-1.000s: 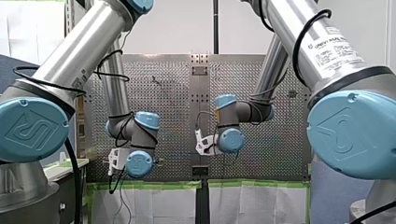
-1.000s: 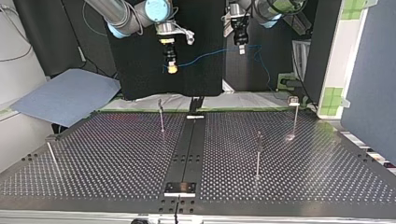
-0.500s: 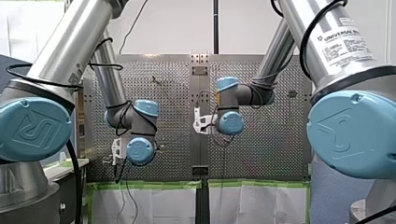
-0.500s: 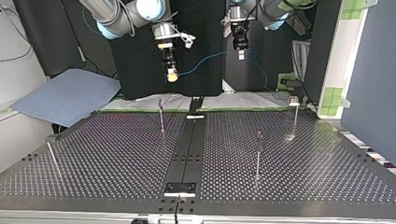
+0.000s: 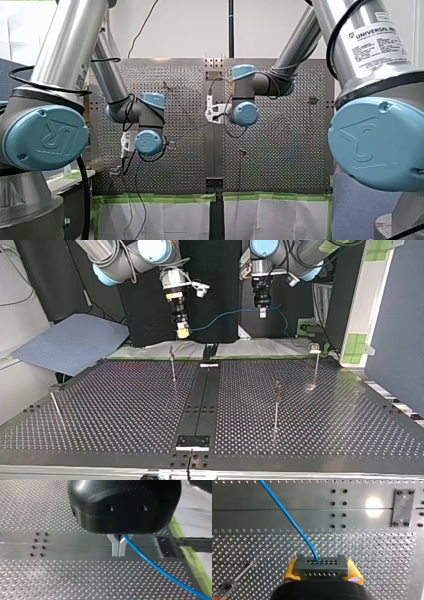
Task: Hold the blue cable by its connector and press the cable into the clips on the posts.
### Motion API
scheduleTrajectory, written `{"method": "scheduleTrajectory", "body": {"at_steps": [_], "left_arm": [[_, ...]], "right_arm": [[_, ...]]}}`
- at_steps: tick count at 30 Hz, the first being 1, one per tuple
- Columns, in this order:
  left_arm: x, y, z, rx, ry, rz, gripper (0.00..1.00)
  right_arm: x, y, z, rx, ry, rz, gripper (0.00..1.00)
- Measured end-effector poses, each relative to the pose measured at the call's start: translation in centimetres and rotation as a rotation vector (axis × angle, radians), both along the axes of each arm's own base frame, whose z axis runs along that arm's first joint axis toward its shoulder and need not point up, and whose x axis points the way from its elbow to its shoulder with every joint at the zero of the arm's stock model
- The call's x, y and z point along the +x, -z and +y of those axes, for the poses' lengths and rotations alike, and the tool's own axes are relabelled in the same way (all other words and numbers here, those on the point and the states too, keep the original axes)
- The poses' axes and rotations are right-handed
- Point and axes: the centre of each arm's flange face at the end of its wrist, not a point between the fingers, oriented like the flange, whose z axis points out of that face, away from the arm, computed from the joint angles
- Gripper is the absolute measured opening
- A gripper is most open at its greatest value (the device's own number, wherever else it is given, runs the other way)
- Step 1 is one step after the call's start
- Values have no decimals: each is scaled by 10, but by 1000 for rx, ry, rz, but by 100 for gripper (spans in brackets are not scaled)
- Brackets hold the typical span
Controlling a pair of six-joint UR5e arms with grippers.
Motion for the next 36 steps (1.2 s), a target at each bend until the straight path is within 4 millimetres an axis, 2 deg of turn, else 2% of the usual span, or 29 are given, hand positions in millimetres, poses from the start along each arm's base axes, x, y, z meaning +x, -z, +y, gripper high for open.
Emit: {"method": "scheduleTrajectory", "body": {"at_steps": [8, 14, 29, 36], "left_arm": [[33, -39, 16, -27, -44, -41, 0], [43, -65, 24, -47, -71, -74, 0], [49, -139, 19, -144, -52, -227, 0], [46, -161, 18, -179, -42, -276, 0]], "right_arm": [[8, -2, -6, 7, -21, -1, 0], [12, -7, -8, 7, -38, -8, 0], [30, -26, -11, -3, -101, -25, 0], [41, -39, -12, -10, -132, -30, 0]]}}
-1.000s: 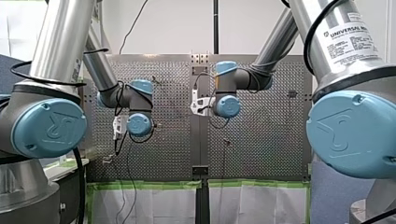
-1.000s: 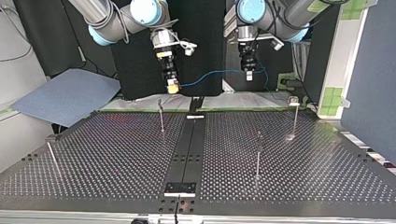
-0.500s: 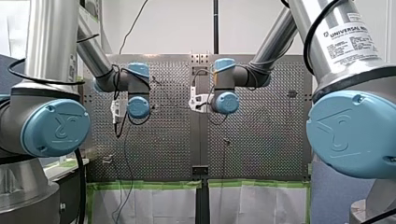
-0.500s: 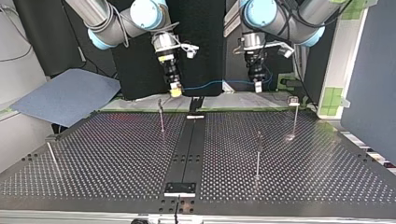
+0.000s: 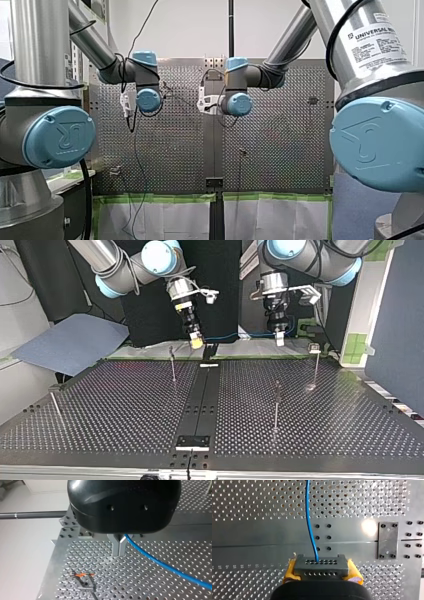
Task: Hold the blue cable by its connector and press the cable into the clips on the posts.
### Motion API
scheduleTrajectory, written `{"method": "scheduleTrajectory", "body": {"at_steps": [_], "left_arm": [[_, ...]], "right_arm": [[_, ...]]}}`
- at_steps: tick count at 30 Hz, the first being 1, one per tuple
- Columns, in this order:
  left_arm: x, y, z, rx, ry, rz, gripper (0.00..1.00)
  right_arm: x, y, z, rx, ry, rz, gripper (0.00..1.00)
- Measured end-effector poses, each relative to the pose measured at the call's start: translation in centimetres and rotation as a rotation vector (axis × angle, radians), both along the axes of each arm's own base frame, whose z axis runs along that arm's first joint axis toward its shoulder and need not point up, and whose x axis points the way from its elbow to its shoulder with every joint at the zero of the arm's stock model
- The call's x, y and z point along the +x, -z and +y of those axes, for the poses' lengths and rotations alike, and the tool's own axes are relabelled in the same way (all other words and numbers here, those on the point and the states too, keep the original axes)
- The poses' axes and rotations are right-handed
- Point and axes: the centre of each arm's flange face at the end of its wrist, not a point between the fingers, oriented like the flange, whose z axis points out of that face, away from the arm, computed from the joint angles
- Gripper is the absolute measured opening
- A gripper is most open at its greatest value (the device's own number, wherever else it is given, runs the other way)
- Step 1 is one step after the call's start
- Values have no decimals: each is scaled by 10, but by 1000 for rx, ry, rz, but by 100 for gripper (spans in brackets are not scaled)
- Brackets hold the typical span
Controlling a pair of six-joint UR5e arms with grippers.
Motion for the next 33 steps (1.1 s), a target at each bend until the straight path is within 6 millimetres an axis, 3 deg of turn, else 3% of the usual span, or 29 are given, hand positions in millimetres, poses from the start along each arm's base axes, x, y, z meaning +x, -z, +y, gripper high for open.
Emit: {"method": "scheduleTrajectory", "body": {"at_steps": [14, 25, 33], "left_arm": [[9, -8, -1, -7, 20, -3, 0], [23, -23, -4, 6, 15, 15, 0], [32, -30, 3, 4, -15, 10, 0]], "right_arm": [[24, -37, -7, -24, -38, -39, 0], [46, -22, -26, 15, -63, -46, 0], [55, -42, -39, 24, -64, -73, 0]]}}
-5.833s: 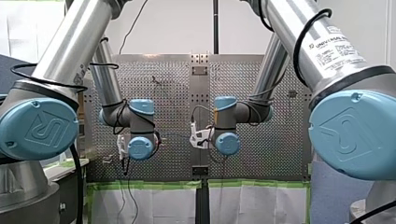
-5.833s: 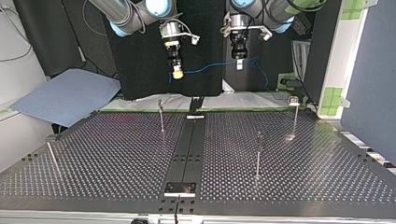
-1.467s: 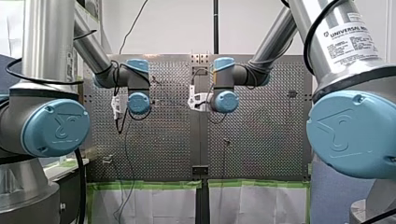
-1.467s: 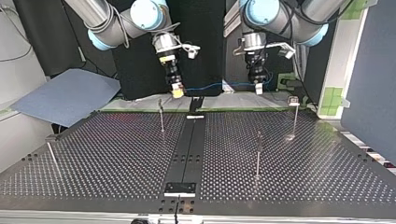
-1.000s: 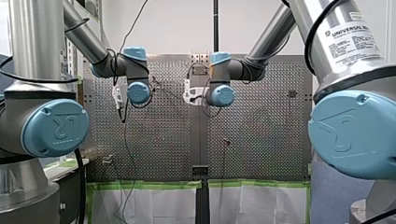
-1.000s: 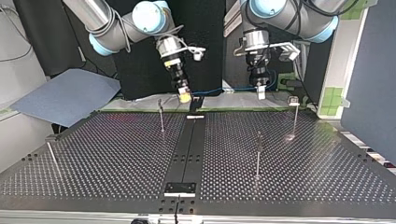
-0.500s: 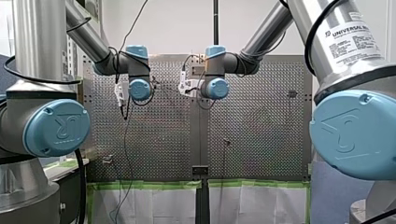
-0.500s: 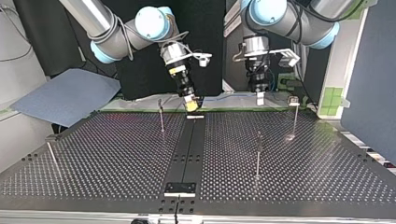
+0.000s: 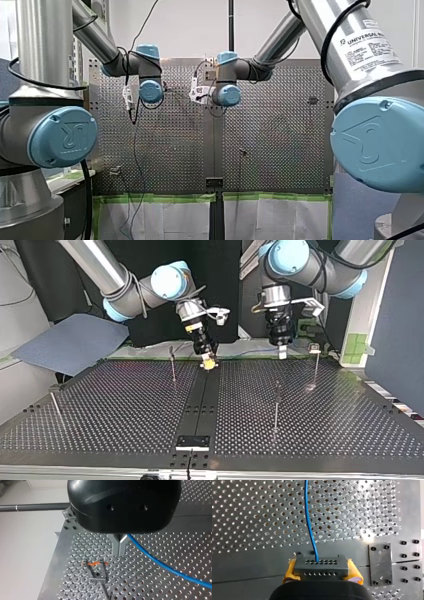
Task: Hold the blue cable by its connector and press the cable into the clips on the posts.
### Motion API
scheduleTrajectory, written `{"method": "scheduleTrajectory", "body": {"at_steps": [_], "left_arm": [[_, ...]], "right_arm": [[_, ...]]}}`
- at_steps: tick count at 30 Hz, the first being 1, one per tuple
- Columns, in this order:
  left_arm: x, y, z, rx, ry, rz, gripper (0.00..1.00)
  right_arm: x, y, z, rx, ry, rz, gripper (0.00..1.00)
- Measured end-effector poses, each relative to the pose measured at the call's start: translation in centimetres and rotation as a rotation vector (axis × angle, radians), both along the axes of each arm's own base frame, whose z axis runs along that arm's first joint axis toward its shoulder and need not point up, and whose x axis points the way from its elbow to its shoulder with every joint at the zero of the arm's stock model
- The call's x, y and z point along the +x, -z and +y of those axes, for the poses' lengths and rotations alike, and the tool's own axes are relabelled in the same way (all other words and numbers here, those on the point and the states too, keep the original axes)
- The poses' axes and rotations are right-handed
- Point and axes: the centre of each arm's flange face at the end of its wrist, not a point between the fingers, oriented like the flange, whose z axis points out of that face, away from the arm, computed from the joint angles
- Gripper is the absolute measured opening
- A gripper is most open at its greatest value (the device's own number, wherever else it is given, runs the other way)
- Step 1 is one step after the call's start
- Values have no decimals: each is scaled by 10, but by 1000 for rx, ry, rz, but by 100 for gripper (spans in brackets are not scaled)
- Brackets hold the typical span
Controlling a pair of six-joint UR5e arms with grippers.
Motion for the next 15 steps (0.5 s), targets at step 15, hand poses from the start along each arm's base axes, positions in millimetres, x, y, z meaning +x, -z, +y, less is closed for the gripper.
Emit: {"method": "scheduleTrajectory", "body": {"at_steps": [15], "left_arm": [[18, -11, -2, 25, -3, 20, 0]], "right_arm": [[8, -36, -9, 22, -14, -79, 0]]}}
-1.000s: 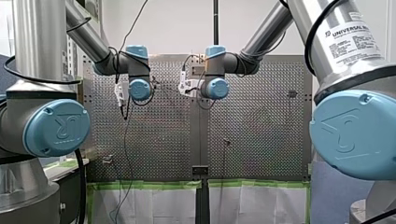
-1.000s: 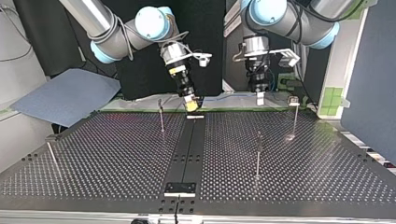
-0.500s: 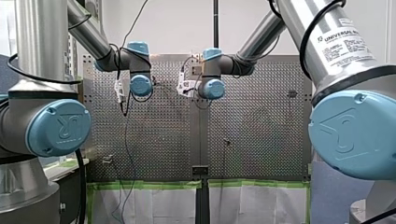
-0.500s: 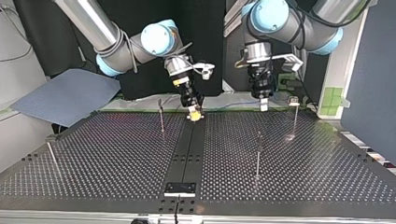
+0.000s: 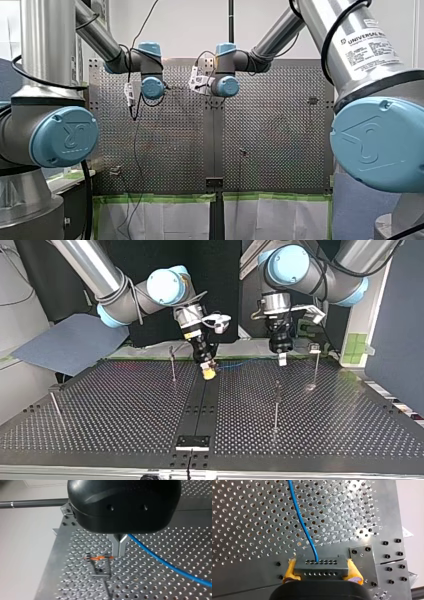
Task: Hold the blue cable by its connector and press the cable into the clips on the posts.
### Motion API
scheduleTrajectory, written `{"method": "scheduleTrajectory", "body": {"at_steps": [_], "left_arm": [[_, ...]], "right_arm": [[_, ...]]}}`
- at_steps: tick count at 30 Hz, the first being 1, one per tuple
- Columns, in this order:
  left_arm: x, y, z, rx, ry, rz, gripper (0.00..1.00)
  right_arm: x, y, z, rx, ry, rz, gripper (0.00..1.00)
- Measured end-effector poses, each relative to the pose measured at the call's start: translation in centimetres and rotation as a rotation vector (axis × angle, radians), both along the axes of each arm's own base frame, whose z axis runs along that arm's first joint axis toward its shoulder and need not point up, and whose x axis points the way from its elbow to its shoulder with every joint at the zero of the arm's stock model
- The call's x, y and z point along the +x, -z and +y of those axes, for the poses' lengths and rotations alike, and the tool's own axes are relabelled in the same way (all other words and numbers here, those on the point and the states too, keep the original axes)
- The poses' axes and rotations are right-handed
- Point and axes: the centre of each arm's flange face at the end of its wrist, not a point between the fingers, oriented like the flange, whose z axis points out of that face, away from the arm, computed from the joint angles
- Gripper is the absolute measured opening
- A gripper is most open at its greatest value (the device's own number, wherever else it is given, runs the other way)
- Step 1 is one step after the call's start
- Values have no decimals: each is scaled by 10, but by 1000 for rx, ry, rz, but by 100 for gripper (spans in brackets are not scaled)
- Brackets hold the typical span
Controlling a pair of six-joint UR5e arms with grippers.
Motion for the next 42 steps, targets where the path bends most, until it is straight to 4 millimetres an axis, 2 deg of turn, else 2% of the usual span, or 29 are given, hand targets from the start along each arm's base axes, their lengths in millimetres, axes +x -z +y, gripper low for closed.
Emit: {"method": "scheduleTrajectory", "body": {"at_steps": [5, 12, 23, 33, 42], "left_arm": [[6, 8, -2, 15, 4, 18, 0], [10, 7, 1, 12, -8, 8, 0], [24, -11, 5, 3, -26, -13, 0], [35, -20, 11, -5, -47, -15, 0], [55, -25, 19, -3, -65, -10, 0]], "right_arm": [[-3, -8, -1, 5, -1, -19, 0], [-2, -12, 0, 22, -37, -47, 0], [-5, -7, -9, 53, -50, -66, 0], [11, 1, -26, 64, -75, -69, 0], [23, -15, -35, 43, -85, -87, 0]]}}
